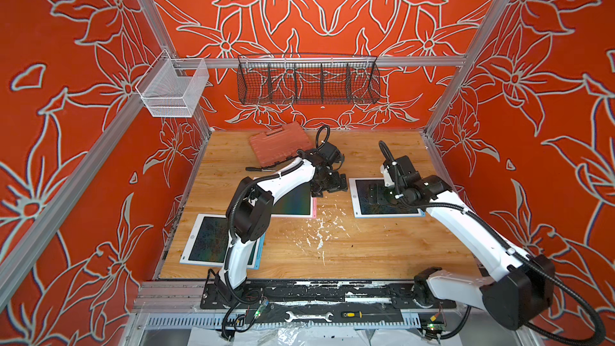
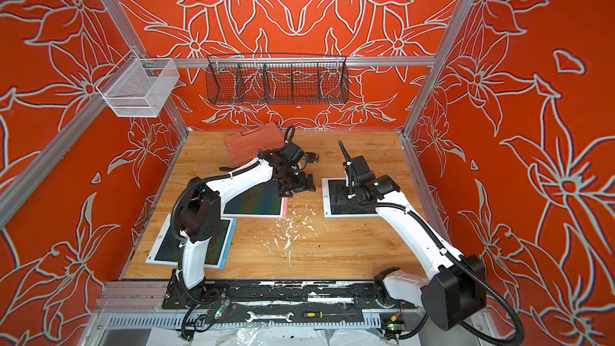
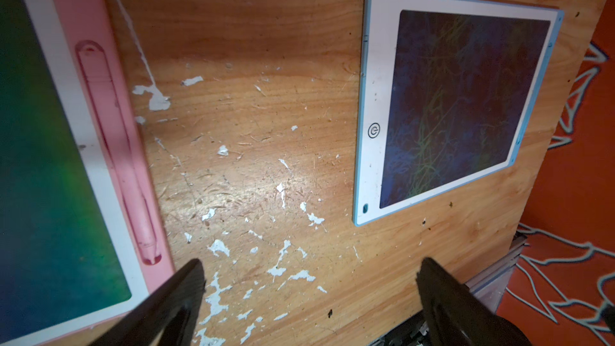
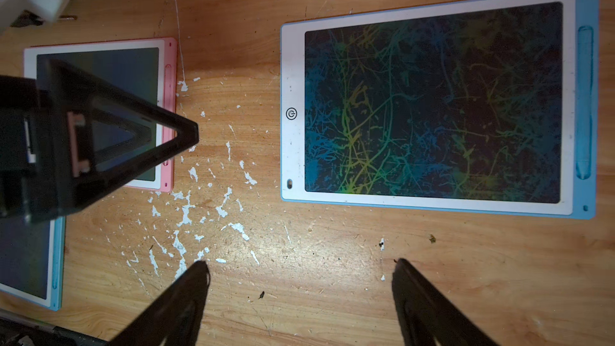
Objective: Place the stylus back onto the writing tablet
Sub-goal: Move the writing tablet to the center of the board.
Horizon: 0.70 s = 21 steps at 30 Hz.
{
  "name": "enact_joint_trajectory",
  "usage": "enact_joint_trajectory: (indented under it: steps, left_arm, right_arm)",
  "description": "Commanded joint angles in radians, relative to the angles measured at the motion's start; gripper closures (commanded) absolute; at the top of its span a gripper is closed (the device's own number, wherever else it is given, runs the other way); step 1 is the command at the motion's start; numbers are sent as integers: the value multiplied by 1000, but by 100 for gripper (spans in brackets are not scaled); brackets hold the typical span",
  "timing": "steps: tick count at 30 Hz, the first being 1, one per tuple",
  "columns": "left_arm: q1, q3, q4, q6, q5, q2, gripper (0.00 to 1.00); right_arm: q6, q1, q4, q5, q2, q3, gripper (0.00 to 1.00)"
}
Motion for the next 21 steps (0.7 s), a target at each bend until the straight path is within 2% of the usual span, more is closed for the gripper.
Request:
enact_joint_trajectory:
  steps: [1, 13, 21]
  left_arm:
    - [-9, 40, -51, -17, -31, 40, 3]
    - [-18, 145, -83, -65, -108, 155, 2]
    - [-19, 210, -145, -61, -133, 217, 3]
  right_arm:
    - [-38, -7, 19, -10, -19, -26, 12]
    - [-213, -13, 11, -54, -22, 18, 12]
    - [-186, -14, 50, -112, -21, -9, 12]
